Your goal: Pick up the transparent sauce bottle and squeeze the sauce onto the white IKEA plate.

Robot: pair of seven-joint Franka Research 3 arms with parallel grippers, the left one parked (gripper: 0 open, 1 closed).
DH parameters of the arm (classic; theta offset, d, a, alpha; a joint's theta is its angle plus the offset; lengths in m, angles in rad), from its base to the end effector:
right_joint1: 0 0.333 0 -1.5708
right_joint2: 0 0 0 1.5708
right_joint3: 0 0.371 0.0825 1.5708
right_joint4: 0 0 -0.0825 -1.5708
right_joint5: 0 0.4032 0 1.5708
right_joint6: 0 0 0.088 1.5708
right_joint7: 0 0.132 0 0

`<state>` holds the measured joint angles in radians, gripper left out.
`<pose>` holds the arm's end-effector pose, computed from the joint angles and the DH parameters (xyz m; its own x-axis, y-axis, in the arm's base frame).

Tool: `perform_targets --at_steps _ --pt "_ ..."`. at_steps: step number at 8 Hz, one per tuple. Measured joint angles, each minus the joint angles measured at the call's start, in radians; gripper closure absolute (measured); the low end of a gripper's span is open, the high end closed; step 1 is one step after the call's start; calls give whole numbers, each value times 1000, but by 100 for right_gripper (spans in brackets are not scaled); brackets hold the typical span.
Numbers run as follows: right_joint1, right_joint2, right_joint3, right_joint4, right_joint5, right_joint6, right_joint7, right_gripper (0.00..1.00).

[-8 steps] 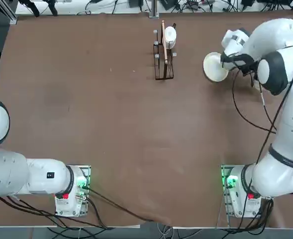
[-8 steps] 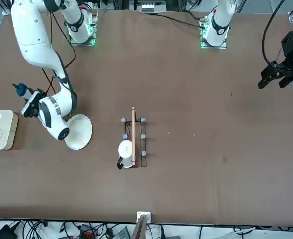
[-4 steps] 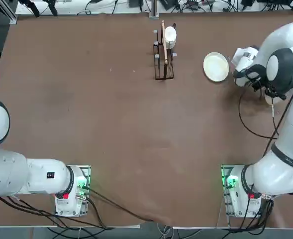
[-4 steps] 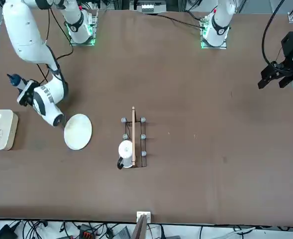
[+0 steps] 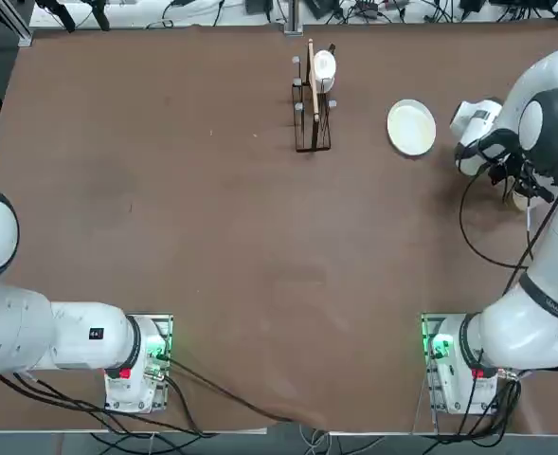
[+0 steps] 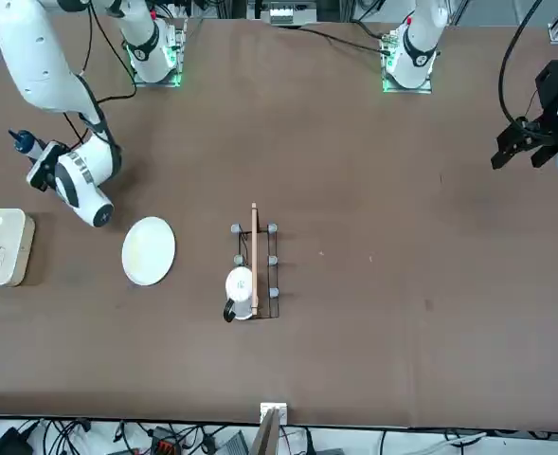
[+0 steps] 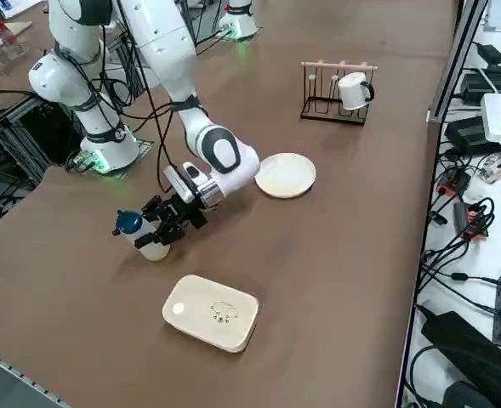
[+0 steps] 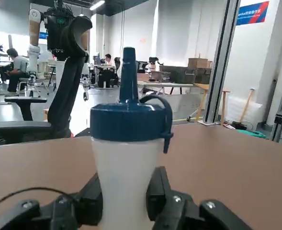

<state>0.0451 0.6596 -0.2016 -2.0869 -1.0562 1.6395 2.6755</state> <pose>0.4874 -0.1910 0.1420 -0.0369 -0.1513 0.9878 -0.8509 0.5231 0.0483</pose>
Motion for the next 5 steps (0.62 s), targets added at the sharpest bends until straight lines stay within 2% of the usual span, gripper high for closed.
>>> perform_targets --at_steps 3,4,5 --pt "2 1 2 -4 -5 12 7 55" --pt "5 1 4 -5 -6 13 8 42" --pt "10 1 9 -5 -6 20 10 21"
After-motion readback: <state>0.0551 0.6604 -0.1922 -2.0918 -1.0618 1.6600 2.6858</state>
